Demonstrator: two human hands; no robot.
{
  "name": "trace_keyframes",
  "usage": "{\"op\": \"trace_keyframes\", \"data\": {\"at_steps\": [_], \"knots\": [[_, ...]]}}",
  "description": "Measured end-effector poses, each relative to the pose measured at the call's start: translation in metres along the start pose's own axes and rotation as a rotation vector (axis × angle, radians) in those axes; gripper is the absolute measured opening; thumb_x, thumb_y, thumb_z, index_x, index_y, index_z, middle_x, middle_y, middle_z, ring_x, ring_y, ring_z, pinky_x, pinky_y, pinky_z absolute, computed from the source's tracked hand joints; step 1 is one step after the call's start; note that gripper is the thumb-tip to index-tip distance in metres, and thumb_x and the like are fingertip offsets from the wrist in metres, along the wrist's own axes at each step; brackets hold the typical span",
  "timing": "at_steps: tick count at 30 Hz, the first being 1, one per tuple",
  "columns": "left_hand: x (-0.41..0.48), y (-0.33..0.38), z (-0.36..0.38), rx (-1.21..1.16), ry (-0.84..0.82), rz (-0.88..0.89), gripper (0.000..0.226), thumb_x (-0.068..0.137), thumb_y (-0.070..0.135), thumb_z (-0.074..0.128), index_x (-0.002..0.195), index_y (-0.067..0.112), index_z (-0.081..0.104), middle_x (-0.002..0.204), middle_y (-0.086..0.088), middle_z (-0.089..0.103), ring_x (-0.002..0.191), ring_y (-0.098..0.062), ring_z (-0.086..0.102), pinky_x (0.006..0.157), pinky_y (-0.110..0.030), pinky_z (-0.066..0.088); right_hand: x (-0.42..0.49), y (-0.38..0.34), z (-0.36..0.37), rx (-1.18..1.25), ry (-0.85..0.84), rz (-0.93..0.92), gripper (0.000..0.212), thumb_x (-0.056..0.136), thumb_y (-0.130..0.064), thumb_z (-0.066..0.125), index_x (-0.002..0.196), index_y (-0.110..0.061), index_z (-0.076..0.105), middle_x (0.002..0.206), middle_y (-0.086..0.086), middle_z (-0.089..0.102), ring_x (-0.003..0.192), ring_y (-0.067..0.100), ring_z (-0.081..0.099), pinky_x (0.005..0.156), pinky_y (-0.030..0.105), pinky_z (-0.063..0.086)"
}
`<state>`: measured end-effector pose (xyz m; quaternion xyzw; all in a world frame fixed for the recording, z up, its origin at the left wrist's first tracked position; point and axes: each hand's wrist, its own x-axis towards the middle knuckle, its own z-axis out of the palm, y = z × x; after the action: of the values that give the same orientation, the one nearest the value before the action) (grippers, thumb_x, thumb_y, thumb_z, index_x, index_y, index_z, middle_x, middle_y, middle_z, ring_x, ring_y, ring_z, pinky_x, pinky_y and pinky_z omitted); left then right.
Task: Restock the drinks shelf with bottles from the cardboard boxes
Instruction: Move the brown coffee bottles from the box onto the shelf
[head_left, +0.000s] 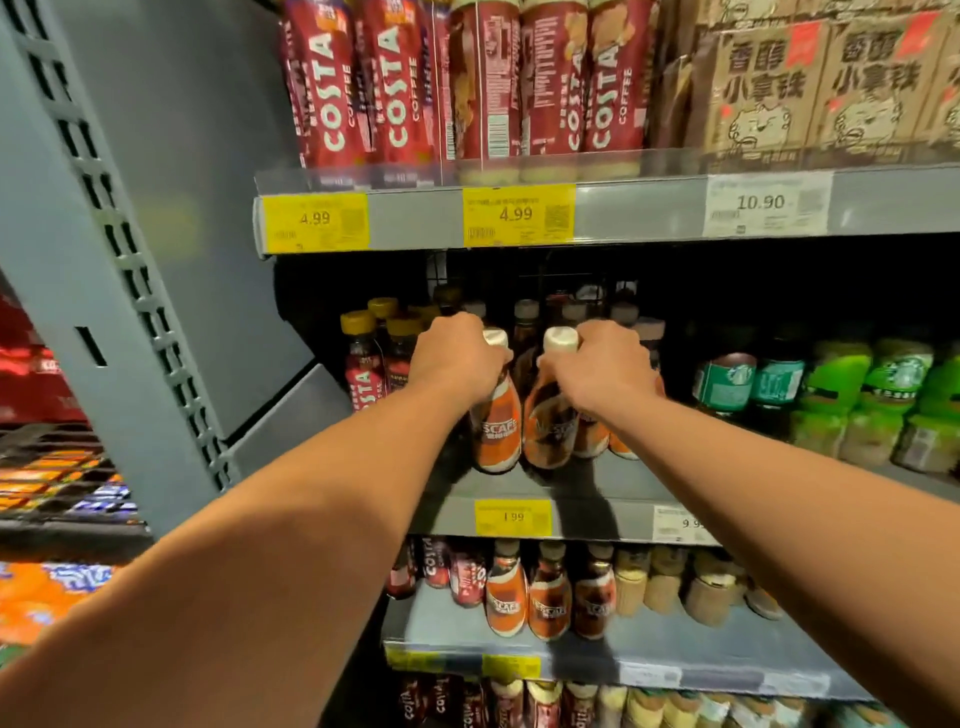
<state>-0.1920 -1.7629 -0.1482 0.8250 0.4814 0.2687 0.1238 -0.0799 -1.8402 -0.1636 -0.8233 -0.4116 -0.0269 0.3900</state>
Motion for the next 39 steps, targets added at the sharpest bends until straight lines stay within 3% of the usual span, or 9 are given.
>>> {"op": "trace_keyframes", "data": {"at_steps": [4, 8, 15, 16, 18, 22, 28, 39], "knots": [[0.016, -0.010, 0.010, -0.028, -0.038, 0.027, 0.043, 0.087, 0.040, 0.063, 0.115, 0.008, 0.064, 0.115, -0.014, 0.064, 0.104, -0.033, 0.060, 0.087, -0.039, 0.052, 0.010, -0.004, 0.018, -0.061, 0.004, 0.034, 0.031, 0.083, -0.041, 0.066, 0.083, -0.011, 0.058, 0.090, 0.008, 0.060, 0.086, 0.027, 0.058, 0.064, 0.029, 0.036], [0.026, -0.023, 0.014, -0.152, -0.020, 0.025, 0.045, 0.084, 0.045, 0.066, 0.110, 0.008, 0.067, 0.106, -0.012, 0.067, 0.098, -0.030, 0.062, 0.079, -0.036, 0.052, 0.015, -0.004, 0.027, -0.046, 0.058, 0.032, 0.034, 0.081, -0.044, 0.069, 0.076, -0.012, 0.060, 0.072, 0.002, 0.053, 0.072, 0.021, 0.050, 0.059, 0.026, 0.033], [0.001, -0.040, 0.053, -0.376, 0.003, 0.057, 0.035, 0.080, 0.023, 0.073, 0.110, 0.013, 0.058, 0.108, -0.006, 0.060, 0.098, -0.020, 0.057, 0.079, -0.029, 0.044, -0.011, 0.020, 0.055, 0.176, 0.197, 0.002, 0.015, 0.081, -0.018, 0.070, 0.093, -0.012, 0.064, 0.086, 0.000, 0.061, 0.080, 0.014, 0.054, 0.067, 0.027, 0.041], [-0.004, -0.041, 0.058, -0.384, 0.028, 0.046, 0.036, 0.080, 0.020, 0.073, 0.112, 0.013, 0.058, 0.109, -0.005, 0.057, 0.097, -0.019, 0.055, 0.078, -0.028, 0.042, -0.015, 0.025, 0.058, 0.197, 0.207, 0.025, 0.010, 0.081, -0.017, 0.069, 0.088, -0.014, 0.062, 0.084, -0.001, 0.060, 0.078, 0.016, 0.054, 0.064, 0.026, 0.041], [-0.012, -0.046, 0.069, -0.405, 0.054, -0.003, 0.038, 0.080, 0.018, 0.073, 0.114, 0.012, 0.058, 0.110, -0.006, 0.055, 0.097, -0.019, 0.055, 0.078, -0.028, 0.042, -0.026, 0.033, 0.066, 0.206, 0.196, 0.107, 0.023, 0.079, -0.018, 0.071, 0.070, -0.018, 0.050, 0.073, -0.002, 0.056, 0.067, 0.015, 0.050, 0.053, 0.024, 0.034], [-0.023, -0.058, 0.093, -0.418, -0.010, -0.154, 0.041, 0.075, 0.024, 0.076, 0.111, 0.016, 0.057, 0.111, -0.006, 0.060, 0.101, -0.028, 0.060, 0.087, -0.041, 0.050, -0.044, 0.047, 0.083, 0.171, 0.093, 0.233, 0.017, 0.079, -0.015, 0.072, 0.079, -0.015, 0.055, 0.074, -0.002, 0.057, 0.072, 0.016, 0.053, 0.056, 0.025, 0.036], [-0.019, -0.063, 0.105, -0.385, -0.036, -0.265, 0.039, 0.078, 0.030, 0.074, 0.110, 0.013, 0.058, 0.108, -0.008, 0.065, 0.100, -0.032, 0.061, 0.088, -0.047, 0.050, -0.033, 0.051, 0.090, 0.166, 0.083, 0.346, 0.019, 0.074, -0.022, 0.077, 0.080, -0.011, 0.063, 0.081, 0.004, 0.065, 0.079, 0.023, 0.061, 0.063, 0.027, 0.042], [-0.010, -0.066, 0.110, -0.477, 0.023, -0.258, 0.036, 0.079, 0.027, 0.075, 0.108, 0.012, 0.060, 0.108, -0.005, 0.067, 0.101, -0.027, 0.061, 0.086, -0.039, 0.050, -0.022, 0.052, 0.105, 0.108, 0.135, 0.358, 0.025, 0.074, -0.033, 0.078, 0.066, -0.017, 0.061, 0.072, 0.002, 0.066, 0.072, 0.022, 0.063, 0.057, 0.028, 0.045]]}}
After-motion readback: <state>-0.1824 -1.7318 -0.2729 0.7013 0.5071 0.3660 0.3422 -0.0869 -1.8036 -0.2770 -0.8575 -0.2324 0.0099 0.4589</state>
